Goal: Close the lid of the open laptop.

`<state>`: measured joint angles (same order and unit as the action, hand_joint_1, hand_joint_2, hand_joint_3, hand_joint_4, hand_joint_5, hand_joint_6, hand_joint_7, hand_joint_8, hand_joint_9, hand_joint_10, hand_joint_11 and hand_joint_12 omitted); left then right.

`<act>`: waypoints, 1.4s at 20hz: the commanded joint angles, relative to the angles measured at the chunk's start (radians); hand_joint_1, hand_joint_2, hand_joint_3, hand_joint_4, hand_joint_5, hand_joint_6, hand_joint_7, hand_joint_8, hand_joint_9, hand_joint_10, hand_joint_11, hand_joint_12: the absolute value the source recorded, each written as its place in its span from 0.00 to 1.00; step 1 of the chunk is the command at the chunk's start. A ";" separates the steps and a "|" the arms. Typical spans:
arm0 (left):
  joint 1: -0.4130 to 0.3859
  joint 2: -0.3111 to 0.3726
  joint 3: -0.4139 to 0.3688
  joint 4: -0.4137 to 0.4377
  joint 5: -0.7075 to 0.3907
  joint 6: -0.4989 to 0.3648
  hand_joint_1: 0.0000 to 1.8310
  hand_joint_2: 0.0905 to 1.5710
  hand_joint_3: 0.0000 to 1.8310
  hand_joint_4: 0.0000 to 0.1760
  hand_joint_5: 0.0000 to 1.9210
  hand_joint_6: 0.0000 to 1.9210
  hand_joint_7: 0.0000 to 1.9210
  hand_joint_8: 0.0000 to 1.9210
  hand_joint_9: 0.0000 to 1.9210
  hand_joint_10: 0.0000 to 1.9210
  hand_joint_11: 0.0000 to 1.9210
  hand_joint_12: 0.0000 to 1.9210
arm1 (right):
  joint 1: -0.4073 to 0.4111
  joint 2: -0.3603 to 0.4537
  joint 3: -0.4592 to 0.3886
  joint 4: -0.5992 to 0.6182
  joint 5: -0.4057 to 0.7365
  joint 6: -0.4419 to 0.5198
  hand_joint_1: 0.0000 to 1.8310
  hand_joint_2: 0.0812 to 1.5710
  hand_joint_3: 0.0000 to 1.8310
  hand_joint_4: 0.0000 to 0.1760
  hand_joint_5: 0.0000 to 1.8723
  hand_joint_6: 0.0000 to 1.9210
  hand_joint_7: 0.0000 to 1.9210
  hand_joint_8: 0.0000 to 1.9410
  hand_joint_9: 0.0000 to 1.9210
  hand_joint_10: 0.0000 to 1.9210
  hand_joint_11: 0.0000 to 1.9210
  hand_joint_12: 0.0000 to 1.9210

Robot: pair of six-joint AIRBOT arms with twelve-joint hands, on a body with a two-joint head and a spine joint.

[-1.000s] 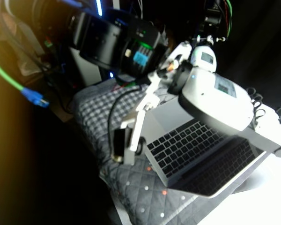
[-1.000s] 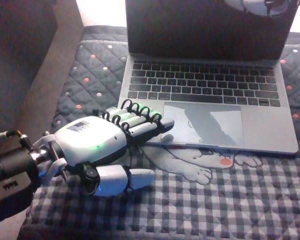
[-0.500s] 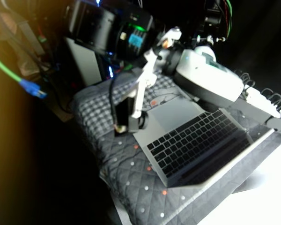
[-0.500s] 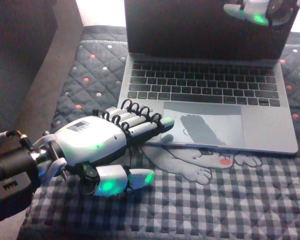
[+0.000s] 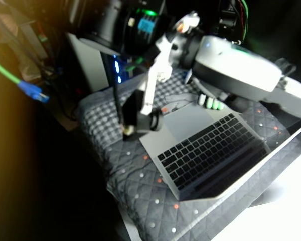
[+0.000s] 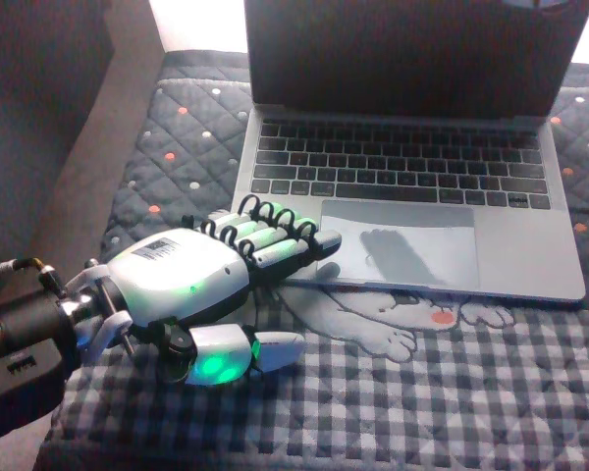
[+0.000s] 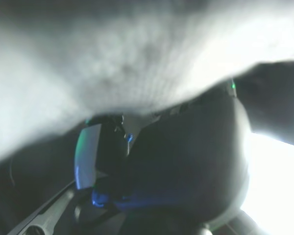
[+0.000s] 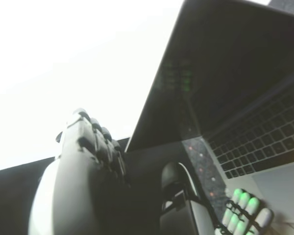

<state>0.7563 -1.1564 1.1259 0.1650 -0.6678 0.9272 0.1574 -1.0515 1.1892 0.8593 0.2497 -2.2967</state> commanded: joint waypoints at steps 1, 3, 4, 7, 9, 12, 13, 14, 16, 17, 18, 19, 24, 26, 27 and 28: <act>0.010 -0.021 -0.007 0.012 0.014 -0.036 0.11 0.85 0.00 0.33 0.00 0.00 0.00 0.00 0.00 0.00 0.00 0.00 | 0.018 0.014 0.010 -0.009 0.101 -0.016 0.24 0.89 0.00 0.00 0.00 0.00 0.00 0.00 0.00 0.00 0.00 0.00; 0.010 -0.021 -0.008 0.012 0.006 -0.045 0.11 0.86 0.00 0.28 0.00 0.00 0.00 0.00 0.00 0.00 0.00 0.00 | 0.017 0.013 0.048 0.057 0.078 -0.018 0.29 0.87 0.00 0.00 0.00 0.00 0.00 0.00 0.00 0.00 0.00 0.00; 0.010 -0.018 -0.010 0.013 0.005 -0.046 0.11 0.86 0.00 0.28 0.00 0.00 0.00 0.00 0.00 0.00 0.00 0.00 | 0.017 0.011 0.061 0.080 0.073 -0.020 0.29 0.87 0.00 0.00 0.00 0.00 0.00 0.00 0.00 0.00 0.00 0.00; 0.010 -0.018 -0.009 0.013 0.004 -0.047 0.10 0.86 0.00 0.23 0.00 0.00 0.00 0.00 0.00 0.00 0.00 0.00 | 0.017 0.011 0.065 0.086 0.052 -0.025 0.25 0.87 0.00 0.00 0.00 0.00 0.00 0.00 0.00 0.00 0.00 0.00; 0.010 -0.017 -0.010 0.013 0.001 -0.047 0.12 0.86 0.00 0.28 0.00 0.00 0.00 0.00 0.00 0.00 0.00 0.00 | 0.017 0.011 0.064 0.085 0.033 -0.028 0.22 0.88 0.00 0.00 0.00 0.00 0.00 0.00 0.00 0.00 0.00 0.00; 0.009 -0.017 -0.009 0.011 -0.004 -0.050 0.11 0.86 0.00 0.35 0.00 0.00 0.00 0.00 0.00 0.00 0.00 0.00 | 0.016 0.017 0.043 0.084 0.017 -0.061 0.20 0.90 0.00 0.00 0.11 0.01 0.15 0.01 0.12 0.12 0.00 0.60; 0.009 -0.017 -0.009 0.011 -0.003 -0.050 0.11 0.85 0.00 0.37 0.00 0.00 0.00 0.00 0.00 0.00 0.00 0.00 | 0.016 0.022 0.031 0.084 0.014 -0.076 0.22 0.90 0.00 0.00 0.20 0.04 0.21 0.02 0.16 0.16 0.00 0.81; 0.009 -0.017 -0.009 0.011 0.000 -0.050 0.10 0.85 0.00 0.31 0.00 0.00 0.00 0.00 0.00 0.00 0.00 0.00 | 0.016 0.029 0.010 0.084 0.013 -0.107 0.22 0.90 0.00 0.00 0.29 0.07 0.29 0.05 0.18 0.38 0.03 0.92; 0.010 -0.017 -0.009 0.010 0.002 -0.050 0.11 0.85 0.00 0.43 0.00 0.00 0.00 0.00 0.00 0.00 0.00 0.00 | 0.016 0.040 -0.028 0.084 0.014 -0.171 0.28 0.90 0.00 0.00 0.22 0.57 0.31 0.42 0.22 0.71 0.18 0.99; 0.010 -0.017 -0.009 0.009 0.002 -0.050 0.11 0.85 0.00 0.43 0.00 0.00 0.00 0.00 0.00 0.00 0.00 0.00 | 0.016 0.043 -0.043 0.070 0.014 -0.187 0.28 0.90 0.00 0.00 0.22 0.57 0.31 0.42 0.22 0.71 0.18 0.99; 0.010 -0.018 -0.008 0.008 0.002 -0.050 0.10 0.85 0.00 0.45 0.00 0.00 0.00 0.00 0.00 0.00 0.00 0.00 | 0.016 0.045 -0.047 0.067 0.013 -0.186 0.25 0.92 0.00 0.00 0.26 0.52 0.32 0.53 0.25 0.80 0.24 1.00; 0.010 -0.018 -0.007 0.007 0.001 -0.050 0.10 0.85 0.00 0.44 0.00 0.00 0.00 0.00 0.00 0.00 0.00 0.00 | 0.016 0.048 -0.050 0.066 0.012 -0.186 0.27 0.91 0.00 0.00 0.29 0.48 0.36 0.57 0.33 0.81 0.33 1.00; 0.011 -0.016 -0.008 -0.007 0.002 -0.050 0.10 0.85 0.00 0.46 0.00 0.00 0.00 0.00 0.00 0.00 0.00 0.00 | 0.017 0.124 -0.141 0.017 -0.008 -0.187 0.25 0.91 0.00 0.00 0.30 0.44 0.36 0.45 0.29 0.66 0.21 0.98; 0.016 -0.013 -0.008 -0.015 -0.002 -0.050 0.08 0.85 0.00 0.44 0.00 0.00 0.00 0.00 0.00 0.00 0.00 0.00 | 0.016 0.144 -0.162 0.017 -0.062 -0.186 0.44 0.88 0.00 0.00 0.31 0.77 0.44 0.53 0.45 0.73 0.36 0.98; 0.017 -0.011 -0.009 -0.017 -0.003 -0.050 0.08 0.85 0.00 0.38 0.00 0.00 0.00 0.00 0.00 0.00 0.00 0.00 | 0.016 0.149 -0.169 0.017 -0.083 -0.186 0.29 0.92 0.01 0.00 0.28 0.66 0.42 0.55 0.45 0.72 0.39 0.96; 0.018 -0.010 -0.010 -0.020 -0.004 -0.050 0.10 0.85 0.00 0.38 0.00 0.00 0.00 0.00 0.00 0.00 0.00 0.00 | 0.016 0.161 -0.180 0.017 -0.105 -0.185 0.23 0.93 0.01 0.00 0.29 0.60 0.41 0.51 0.44 0.69 0.36 0.95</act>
<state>0.7647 -1.1545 1.1259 0.1497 -0.6807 0.9157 0.1635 -0.8951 1.0080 0.8936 0.1131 -2.4790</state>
